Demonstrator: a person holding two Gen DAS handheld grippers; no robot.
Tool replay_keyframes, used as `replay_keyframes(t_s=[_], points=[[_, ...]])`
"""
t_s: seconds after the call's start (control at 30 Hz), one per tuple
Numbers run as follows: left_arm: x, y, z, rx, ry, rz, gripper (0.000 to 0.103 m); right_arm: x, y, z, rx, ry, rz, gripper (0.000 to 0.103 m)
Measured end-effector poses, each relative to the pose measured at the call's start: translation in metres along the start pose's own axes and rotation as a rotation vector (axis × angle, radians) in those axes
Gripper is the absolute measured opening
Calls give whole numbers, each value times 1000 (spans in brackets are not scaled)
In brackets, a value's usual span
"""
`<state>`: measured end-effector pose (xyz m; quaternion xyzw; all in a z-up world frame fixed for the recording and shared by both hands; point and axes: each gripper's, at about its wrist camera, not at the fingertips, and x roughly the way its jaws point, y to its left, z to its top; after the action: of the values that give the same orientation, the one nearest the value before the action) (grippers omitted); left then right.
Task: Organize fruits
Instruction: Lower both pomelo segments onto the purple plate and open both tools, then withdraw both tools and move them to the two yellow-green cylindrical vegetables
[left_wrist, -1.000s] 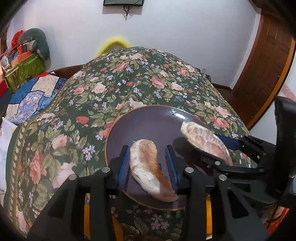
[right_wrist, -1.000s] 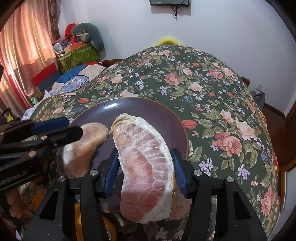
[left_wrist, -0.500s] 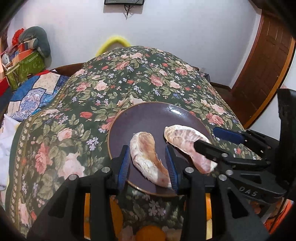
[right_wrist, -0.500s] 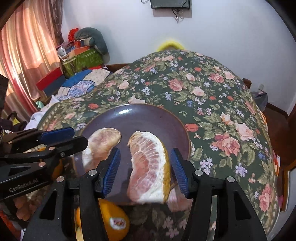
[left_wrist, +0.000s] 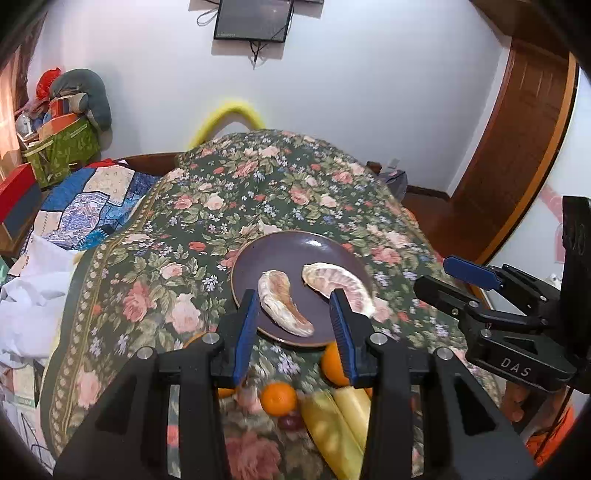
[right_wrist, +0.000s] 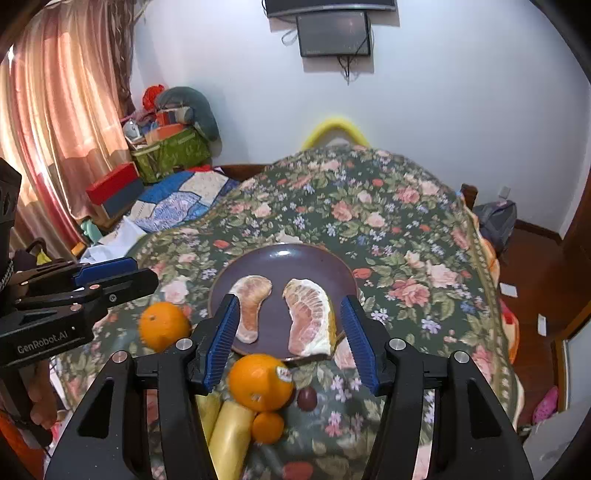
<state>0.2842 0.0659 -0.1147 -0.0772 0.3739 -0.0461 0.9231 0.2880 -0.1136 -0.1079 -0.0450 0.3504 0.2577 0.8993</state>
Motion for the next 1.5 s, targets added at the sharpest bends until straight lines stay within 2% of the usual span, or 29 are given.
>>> replay_keyframes(t_s=[0.07,0.2,0.43,0.83,1.13,1.43,1.5], points=[[-17,-4,-5,7,-13,7,40,-14,3,-2,-1,-16,-6,60],[-42,-10,-18,10,-18,0,46,-38,7,-10,6,-25,-7,62],[-56,-17,-51,1,22,-13,46,-55,10,-38,24,-1,-12,62],[-14,-25,-113,-35,174,-11,46,-40,11,-90,16,88,-49,62],[25,-34,-139,-49,264,-10,46,-20,10,-115,21,156,-43,62],[39,-31,-142,-99,252,-30,46,-14,13,-120,16,173,-42,62],[40,-28,-142,-104,256,-43,40,-13,13,-121,18,177,-38,62]])
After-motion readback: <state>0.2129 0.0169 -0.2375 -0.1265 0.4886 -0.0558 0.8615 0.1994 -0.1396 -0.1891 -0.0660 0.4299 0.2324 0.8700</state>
